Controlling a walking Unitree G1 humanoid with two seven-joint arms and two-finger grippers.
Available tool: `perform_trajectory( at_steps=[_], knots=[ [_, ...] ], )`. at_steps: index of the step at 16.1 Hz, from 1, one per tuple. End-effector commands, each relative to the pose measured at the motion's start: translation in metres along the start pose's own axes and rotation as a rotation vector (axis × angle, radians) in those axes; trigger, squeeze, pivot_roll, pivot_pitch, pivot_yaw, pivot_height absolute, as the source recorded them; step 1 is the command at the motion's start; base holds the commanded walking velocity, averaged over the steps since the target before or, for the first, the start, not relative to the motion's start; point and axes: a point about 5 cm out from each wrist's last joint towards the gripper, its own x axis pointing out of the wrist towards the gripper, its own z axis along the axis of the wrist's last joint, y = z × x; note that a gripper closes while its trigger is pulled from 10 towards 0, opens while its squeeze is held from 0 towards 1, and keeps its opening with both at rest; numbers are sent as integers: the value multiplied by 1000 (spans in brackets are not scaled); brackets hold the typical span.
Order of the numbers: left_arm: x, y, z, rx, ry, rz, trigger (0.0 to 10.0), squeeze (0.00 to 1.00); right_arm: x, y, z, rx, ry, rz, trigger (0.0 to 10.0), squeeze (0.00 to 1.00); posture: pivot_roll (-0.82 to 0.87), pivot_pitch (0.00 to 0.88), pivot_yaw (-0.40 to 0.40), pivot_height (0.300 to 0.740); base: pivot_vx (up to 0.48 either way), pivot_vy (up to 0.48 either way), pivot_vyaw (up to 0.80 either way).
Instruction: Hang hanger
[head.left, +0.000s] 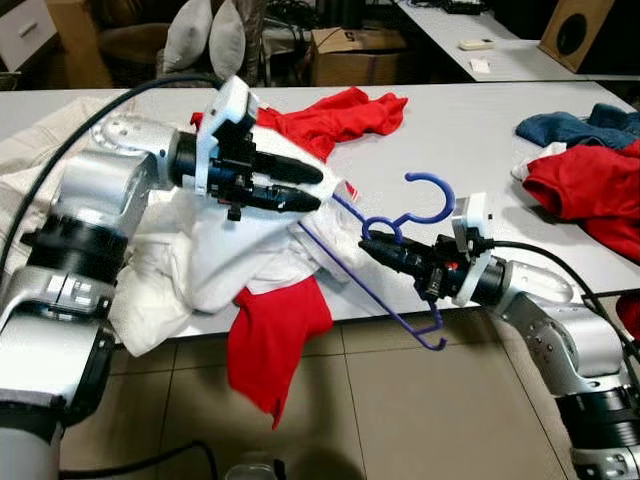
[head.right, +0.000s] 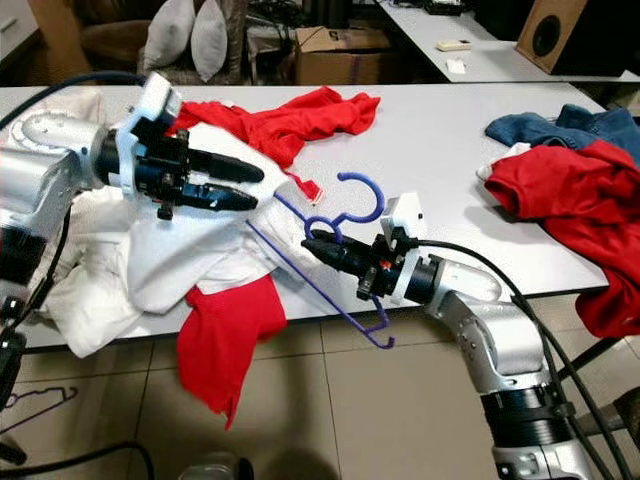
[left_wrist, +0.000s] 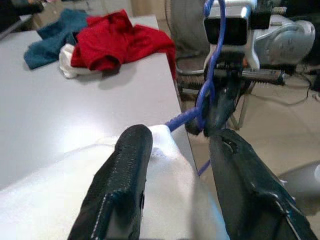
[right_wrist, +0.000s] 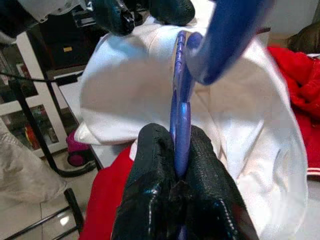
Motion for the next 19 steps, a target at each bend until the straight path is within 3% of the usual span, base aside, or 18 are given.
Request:
perform_trajectory(
  at_steps=[1,4,7,8,9,10,11,12,15,19],
  knots=[
    [-4,5,2,19,53,13,10000,0,0,3,8,-37,-5,44,10000,0,78,0,-3,740,0,0,0],
    [-4,10,1,73,112,20,10000,0,-1,4,10,-49,7,62,10000,0,79,0,-3,740,0,0,0],
    [-1,16,11,156,50,71,10000,0,0,3,10,-54,17,70,10000,0,79,0,-4,740,0,0,0],
    [0,18,18,185,22,73,10000,82,0,4,9,-57,24,75,10000,0,83,0,-6,740,0,0,0],
    [0,18,18,194,26,71,10000,392,0,4,9,-58,26,78,10000,0,83,0,-6,740,0,0,0],
    [1,18,18,208,45,57,10000,494,1,5,8,-61,31,84,10000,0,83,0,-5,740,0,0,0],
    [1,18,15,212,72,45,10000,439,1,5,8,-62,32,86,10000,0,83,0,-4,740,0,0,0],
    [0,16,7,203,135,10,10000,0,1,5,9,-65,32,90,10000,0,80,0,-1,740,0,0,0],
    [-4,13,-5,157,222,-47,10000,0,0,5,11,-69,32,94,10000,0,77,0,3,740,0,0,0],
    [-7,12,-11,115,246,-70,10000,0,-1,5,12,-74,36,104,10000,0,76,0,4,740,0,0,0]
  ],
)
